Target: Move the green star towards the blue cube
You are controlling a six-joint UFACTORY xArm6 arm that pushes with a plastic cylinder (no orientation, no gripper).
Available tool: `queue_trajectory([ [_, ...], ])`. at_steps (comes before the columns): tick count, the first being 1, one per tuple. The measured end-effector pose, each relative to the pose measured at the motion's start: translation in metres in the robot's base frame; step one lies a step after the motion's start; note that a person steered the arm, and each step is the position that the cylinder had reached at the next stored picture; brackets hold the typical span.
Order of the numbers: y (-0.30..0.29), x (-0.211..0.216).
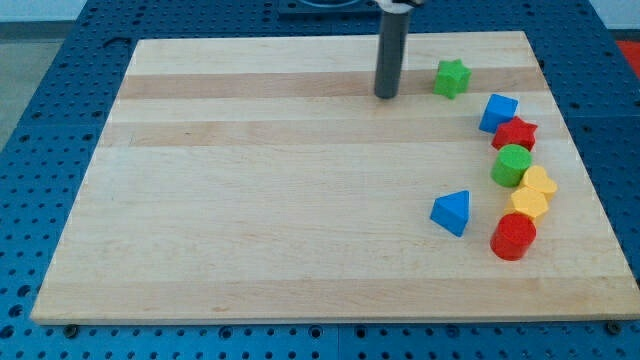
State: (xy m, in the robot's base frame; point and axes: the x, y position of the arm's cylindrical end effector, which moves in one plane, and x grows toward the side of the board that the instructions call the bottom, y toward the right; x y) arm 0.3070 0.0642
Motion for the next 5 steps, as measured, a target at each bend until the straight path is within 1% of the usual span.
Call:
queue_trajectory([
  [1, 0.01, -0.022],
  [3, 0.064, -0.016],
  [4, 0.082, -0.013],
  [5, 0.085, -0.012],
])
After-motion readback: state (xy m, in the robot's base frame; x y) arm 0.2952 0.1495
